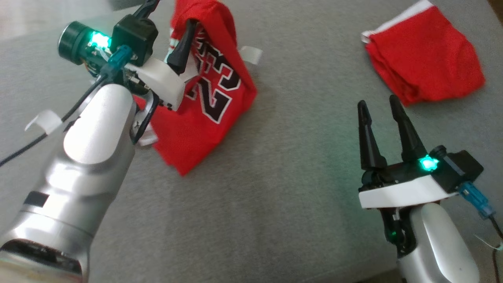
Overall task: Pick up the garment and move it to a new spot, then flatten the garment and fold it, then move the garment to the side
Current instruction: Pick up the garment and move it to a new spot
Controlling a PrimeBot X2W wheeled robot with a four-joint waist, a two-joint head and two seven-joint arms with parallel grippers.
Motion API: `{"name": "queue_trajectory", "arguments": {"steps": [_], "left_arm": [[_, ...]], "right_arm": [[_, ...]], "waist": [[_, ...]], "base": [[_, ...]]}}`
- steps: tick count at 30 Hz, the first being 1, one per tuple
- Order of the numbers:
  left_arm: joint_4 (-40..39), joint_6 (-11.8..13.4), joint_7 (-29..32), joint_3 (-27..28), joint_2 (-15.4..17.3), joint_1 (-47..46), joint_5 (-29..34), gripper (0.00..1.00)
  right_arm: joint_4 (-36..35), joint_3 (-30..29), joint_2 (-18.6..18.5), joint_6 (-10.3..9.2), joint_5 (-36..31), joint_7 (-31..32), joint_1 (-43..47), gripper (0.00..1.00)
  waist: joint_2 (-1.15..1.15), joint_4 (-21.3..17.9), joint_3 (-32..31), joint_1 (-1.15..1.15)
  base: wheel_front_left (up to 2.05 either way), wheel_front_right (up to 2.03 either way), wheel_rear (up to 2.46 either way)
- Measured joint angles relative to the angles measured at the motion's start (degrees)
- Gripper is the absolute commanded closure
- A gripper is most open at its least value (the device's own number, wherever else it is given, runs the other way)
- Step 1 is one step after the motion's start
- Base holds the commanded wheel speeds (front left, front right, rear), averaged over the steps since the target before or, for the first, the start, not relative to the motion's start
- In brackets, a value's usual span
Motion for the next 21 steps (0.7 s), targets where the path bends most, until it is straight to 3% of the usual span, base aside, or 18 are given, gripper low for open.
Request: {"name": "queue_trajectory", "arguments": {"steps": [6,12,21], "left_arm": [[-0.2,0.3,-4.6,0.4,-1.5,0.6,-1.6,0.0],[-3.0,-0.3,-4.7,-0.9,-1.5,7.4,-2.7,0.0],[-9.3,5.7,-8.9,0.6,0.2,19.4,-4.7,0.0]], "right_arm": [[0.6,-2.0,0.0,0.0,-2.5,0.0,0.5,0.0],[1.3,-3.4,0.0,0.0,-4.1,0.0,2.2,0.0],[2.1,-4.0,0.0,0.0,-4.4,0.0,5.8,0.0]], "waist": [[0.0,5.0,-2.2,-0.01],[0.0,11.4,-5.1,-0.01],[0.0,15.9,-9.7,-0.02]], "base": [[0.0,0.0,0.0],[0.0,0.0,0.0],[0.0,0.0,0.0]]}}
